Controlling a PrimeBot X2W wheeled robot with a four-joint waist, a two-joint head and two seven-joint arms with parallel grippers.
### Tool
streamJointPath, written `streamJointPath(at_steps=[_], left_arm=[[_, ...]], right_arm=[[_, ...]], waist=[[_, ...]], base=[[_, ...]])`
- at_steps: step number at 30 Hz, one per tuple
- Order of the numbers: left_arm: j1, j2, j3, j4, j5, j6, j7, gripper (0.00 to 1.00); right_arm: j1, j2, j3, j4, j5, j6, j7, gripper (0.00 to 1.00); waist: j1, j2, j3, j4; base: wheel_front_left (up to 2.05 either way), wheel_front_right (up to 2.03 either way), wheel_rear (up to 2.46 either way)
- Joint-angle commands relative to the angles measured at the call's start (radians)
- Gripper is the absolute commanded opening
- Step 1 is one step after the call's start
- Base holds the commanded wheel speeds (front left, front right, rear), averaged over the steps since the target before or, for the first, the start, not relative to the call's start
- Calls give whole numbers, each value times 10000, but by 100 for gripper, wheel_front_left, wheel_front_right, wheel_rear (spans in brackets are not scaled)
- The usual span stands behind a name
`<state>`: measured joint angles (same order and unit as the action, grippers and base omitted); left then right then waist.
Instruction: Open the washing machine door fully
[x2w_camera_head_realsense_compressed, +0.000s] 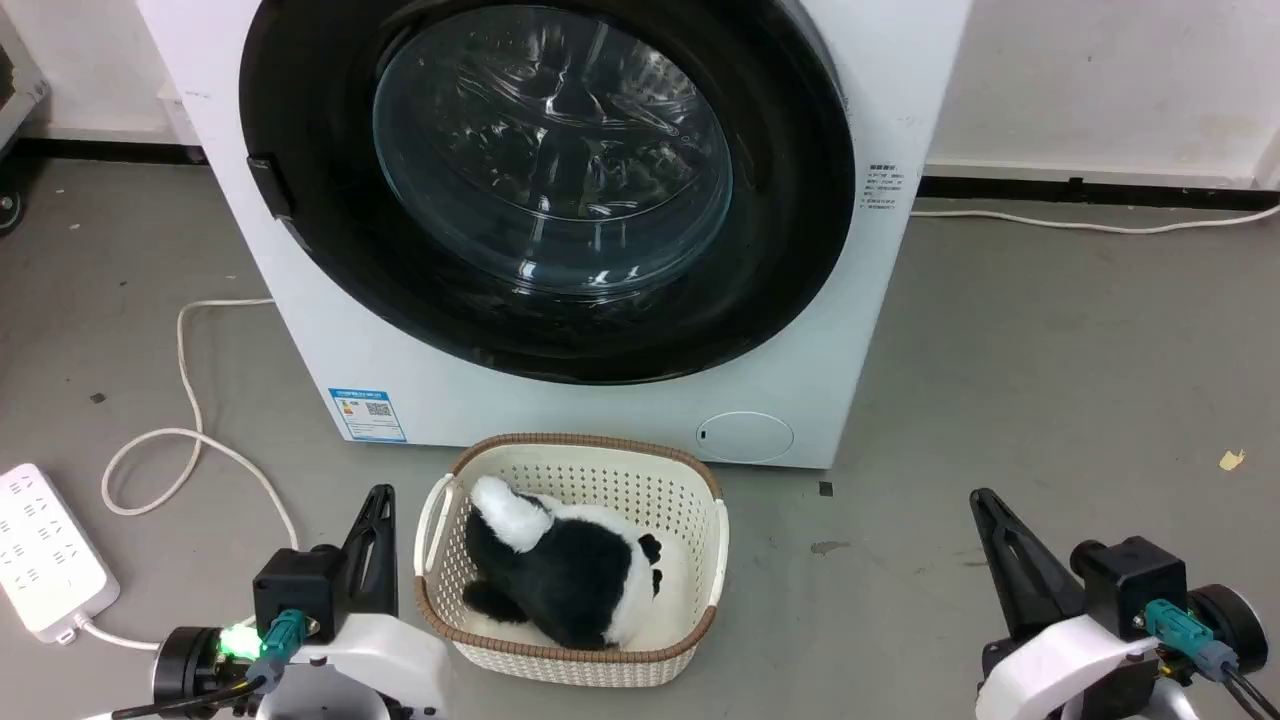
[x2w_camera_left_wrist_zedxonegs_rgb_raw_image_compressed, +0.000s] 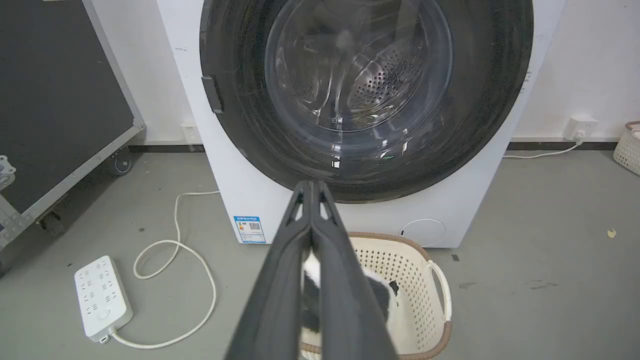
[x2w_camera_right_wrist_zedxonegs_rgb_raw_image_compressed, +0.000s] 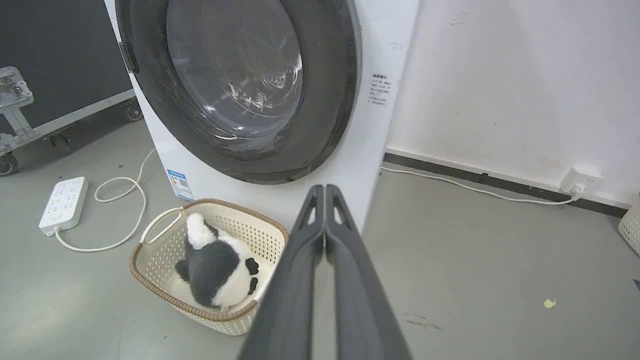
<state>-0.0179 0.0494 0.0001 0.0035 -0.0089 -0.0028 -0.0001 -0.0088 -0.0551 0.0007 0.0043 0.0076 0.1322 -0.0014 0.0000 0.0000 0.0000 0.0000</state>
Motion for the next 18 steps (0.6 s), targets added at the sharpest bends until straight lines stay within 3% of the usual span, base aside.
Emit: streamJointPath(at_steps=[1,18], left_arm=[[179,8,-1,-35,89,28,1,0],[179,8,-1,-35,89,28,1,0]], right_arm=[[88,49,-7,-43,-76,-15,14,0],[88,49,-7,-43,-76,-15,14,0]], waist=[[0,0,0,0],[0,0,0,0]], base=[[0,0,0],[0,0,0]])
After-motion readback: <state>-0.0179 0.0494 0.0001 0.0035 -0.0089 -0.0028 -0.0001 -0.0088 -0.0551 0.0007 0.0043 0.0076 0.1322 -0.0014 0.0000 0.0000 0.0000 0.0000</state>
